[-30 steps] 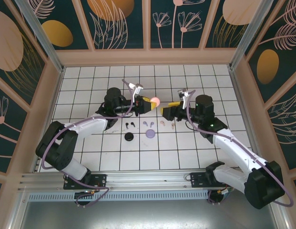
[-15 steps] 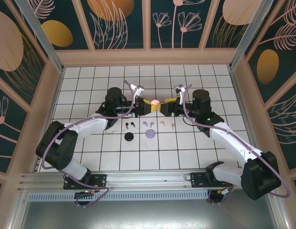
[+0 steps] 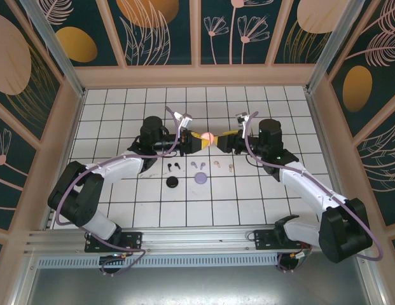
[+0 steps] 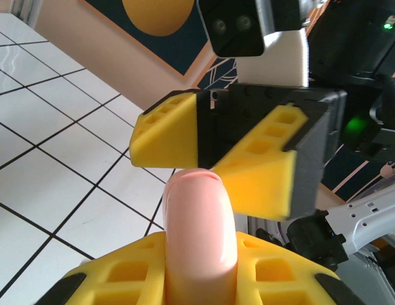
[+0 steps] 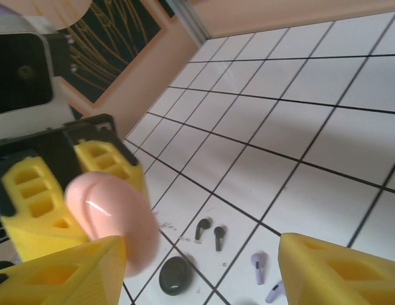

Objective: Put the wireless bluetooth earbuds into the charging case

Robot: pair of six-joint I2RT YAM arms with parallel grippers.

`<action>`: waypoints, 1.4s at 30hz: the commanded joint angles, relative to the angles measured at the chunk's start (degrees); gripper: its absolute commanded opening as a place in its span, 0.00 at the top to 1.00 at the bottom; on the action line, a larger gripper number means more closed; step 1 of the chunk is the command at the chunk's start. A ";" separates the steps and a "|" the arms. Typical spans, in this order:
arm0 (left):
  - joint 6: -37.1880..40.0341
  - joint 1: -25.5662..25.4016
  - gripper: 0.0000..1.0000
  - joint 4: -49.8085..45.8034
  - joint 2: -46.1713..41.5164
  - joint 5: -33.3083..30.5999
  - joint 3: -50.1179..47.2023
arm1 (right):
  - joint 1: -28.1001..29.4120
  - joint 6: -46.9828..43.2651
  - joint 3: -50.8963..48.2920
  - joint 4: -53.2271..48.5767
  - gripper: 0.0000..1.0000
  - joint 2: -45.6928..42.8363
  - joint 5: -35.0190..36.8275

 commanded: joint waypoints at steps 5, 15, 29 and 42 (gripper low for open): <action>1.26 -0.11 1.00 -0.07 -1.82 1.29 1.84 | -1.81 0.54 -0.77 1.81 0.36 0.14 0.06; 1.43 -0.11 1.00 -0.07 -1.39 1.06 1.91 | 0.74 1.10 1.70 0.08 0.36 -4.07 -5.43; 1.32 -0.11 1.00 -0.42 -1.80 1.45 2.72 | 3.98 -0.53 3.16 -0.02 0.40 2.10 -0.67; 1.34 -0.12 1.00 -0.25 -3.49 1.89 2.05 | -1.73 1.46 0.12 1.99 0.45 3.58 -1.27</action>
